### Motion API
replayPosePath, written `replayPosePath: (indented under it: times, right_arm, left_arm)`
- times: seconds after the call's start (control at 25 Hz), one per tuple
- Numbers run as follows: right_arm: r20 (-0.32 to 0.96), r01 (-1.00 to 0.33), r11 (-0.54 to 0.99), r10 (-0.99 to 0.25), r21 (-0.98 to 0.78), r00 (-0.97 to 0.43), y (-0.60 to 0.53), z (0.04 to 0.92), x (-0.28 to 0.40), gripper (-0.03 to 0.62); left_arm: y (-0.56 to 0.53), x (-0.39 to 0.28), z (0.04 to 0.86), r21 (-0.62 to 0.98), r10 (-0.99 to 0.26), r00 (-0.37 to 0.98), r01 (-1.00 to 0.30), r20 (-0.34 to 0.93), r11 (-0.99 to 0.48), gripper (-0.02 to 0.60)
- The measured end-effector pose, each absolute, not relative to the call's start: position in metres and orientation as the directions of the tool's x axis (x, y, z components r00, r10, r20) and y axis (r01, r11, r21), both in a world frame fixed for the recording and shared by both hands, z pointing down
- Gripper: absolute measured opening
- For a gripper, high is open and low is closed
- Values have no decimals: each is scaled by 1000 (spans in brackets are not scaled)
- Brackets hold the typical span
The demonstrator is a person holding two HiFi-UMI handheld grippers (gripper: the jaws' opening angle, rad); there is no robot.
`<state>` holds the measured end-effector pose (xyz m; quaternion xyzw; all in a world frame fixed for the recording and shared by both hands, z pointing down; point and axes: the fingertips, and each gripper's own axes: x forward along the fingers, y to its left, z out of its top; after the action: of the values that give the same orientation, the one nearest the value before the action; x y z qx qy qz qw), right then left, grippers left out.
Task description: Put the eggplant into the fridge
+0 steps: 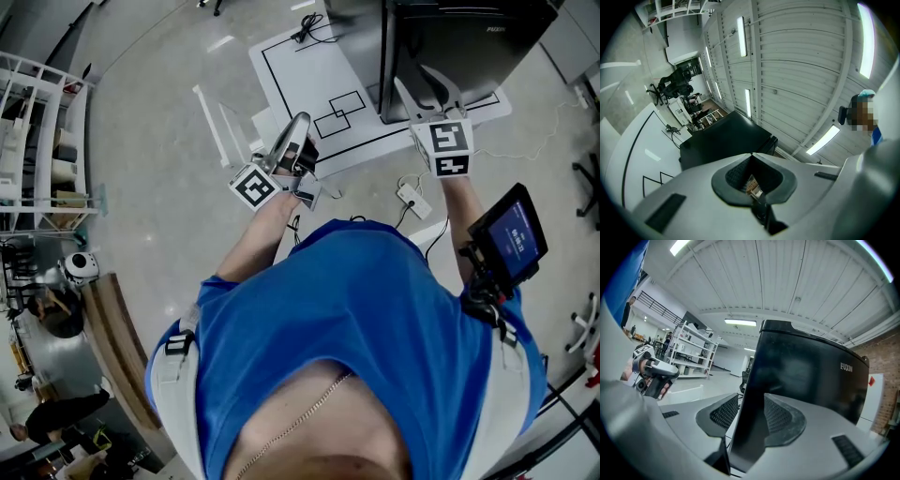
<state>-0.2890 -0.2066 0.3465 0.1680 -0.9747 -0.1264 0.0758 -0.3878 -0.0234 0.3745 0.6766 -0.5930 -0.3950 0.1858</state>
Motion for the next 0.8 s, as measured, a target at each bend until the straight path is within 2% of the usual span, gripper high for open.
replayPosePath:
  times: [0.32, 0.68, 0.8]
  right_arm:
    - [136, -358, 907, -392, 221, -910, -216, 370, -264, 178]
    - [178, -460, 874, -483, 156, -857, -174, 382, -179, 178]
    - [188, -489, 863, -505, 125, -843, -167, 388, -155, 160]
  left_arm:
    - [-54, -379, 392, 734, -956, 58, -628, -289, -260, 8]
    - [-48, -321, 392, 739, -942, 184, -584, -281, -335, 8]
    - [-53, -300, 395, 741, -937, 220, -573, -272, -349, 8]
